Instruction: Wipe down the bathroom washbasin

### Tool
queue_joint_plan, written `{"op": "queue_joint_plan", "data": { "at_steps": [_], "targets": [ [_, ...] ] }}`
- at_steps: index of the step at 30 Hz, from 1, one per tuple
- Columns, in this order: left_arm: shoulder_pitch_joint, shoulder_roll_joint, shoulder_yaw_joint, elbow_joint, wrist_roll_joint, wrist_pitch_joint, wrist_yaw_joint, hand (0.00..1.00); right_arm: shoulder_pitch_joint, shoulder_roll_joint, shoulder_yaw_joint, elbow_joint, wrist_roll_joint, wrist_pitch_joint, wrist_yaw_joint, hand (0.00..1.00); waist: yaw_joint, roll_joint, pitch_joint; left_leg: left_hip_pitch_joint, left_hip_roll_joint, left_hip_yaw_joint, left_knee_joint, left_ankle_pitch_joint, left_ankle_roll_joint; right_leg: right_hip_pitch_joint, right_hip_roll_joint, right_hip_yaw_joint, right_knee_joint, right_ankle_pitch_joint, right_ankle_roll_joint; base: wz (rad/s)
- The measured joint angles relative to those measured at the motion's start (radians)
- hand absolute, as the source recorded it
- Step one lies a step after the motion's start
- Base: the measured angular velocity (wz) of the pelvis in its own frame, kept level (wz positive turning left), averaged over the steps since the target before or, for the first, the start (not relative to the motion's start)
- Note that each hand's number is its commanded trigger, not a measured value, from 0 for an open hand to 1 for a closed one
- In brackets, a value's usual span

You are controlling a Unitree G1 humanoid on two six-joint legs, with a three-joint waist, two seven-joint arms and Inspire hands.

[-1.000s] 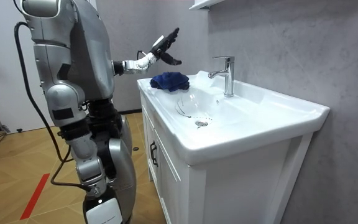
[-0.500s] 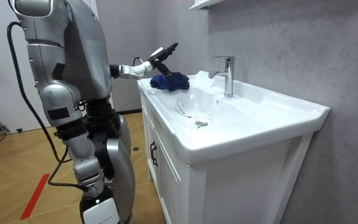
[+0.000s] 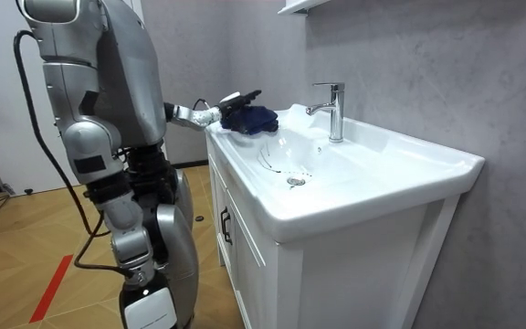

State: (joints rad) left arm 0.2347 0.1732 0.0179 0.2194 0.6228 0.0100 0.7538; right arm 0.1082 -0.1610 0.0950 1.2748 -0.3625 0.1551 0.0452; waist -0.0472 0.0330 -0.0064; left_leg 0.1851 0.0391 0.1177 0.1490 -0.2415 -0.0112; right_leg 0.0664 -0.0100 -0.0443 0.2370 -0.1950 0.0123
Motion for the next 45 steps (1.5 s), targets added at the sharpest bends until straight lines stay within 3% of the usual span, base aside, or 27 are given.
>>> {"op": "queue_joint_plan", "data": {
  "at_steps": [4, 9, 16, 30, 45],
  "targets": [
    [0.002, 0.0, -0.033, 0.009, 0.001, 0.026, -0.014, 0.0, 0.0, 0.0, 0.0, -0.012, -0.001, 0.0, -0.005, 0.0, -0.001, 0.001, -0.0003, 0.0, 0.001, 0.003, -0.001, 0.0, 0.0, -0.001, 0.001, 0.002, 0.0, 0.0, 0.0, -0.01],
    [0.003, 0.0, -0.035, 0.016, 0.001, 0.034, -0.027, 0.0, 0.001, 0.0, 0.0, -0.019, -0.001, 0.0, -0.012, 0.0, -0.002, 0.005, 0.0021, 0.0, 0.001, 0.004, -0.005, 0.0, 0.0, -0.002, 0.001, 0.002, 0.0, 0.0, 0.0, 0.0],
    [0.003, 0.0, -0.039, 0.05, 0.001, 0.035, -0.03, 0.0, 0.002, 0.0, 0.0, -0.03, 0.0, 0.0, -0.02, 0.0, -0.004, 0.014, 0.0035, 0.0, 0.001, 0.004, -0.005, 0.0, 0.0, -0.002, 0.001, 0.002, 0.0, 0.0, 0.0, 0.0],
    [0.0, -0.001, -0.019, 0.076, -0.004, 0.034, -0.041, 0.0, 0.005, 0.0, 0.0, -0.03, 0.003, 0.0, -0.021, 0.0, -0.002, 0.012, 0.0028, 0.002, 0.001, 0.005, -0.003, 0.0, 0.0, -0.009, 0.001, 0.002, -0.001, 0.0, 0.0, 0.0],
    [-0.001, 0.0, 0.028, 0.118, -0.112, 0.024, 0.069, 0.0, 0.012, 0.0, 0.004, -0.03, 0.009, 0.0, -0.021, 0.0, 0.003, 0.024, 0.0021, 0.002, 0.002, 0.004, -0.004, 0.0, 0.0, -0.011, 0.004, 0.004, -0.016, 0.006, -0.001, 0.0]
  ]
}}
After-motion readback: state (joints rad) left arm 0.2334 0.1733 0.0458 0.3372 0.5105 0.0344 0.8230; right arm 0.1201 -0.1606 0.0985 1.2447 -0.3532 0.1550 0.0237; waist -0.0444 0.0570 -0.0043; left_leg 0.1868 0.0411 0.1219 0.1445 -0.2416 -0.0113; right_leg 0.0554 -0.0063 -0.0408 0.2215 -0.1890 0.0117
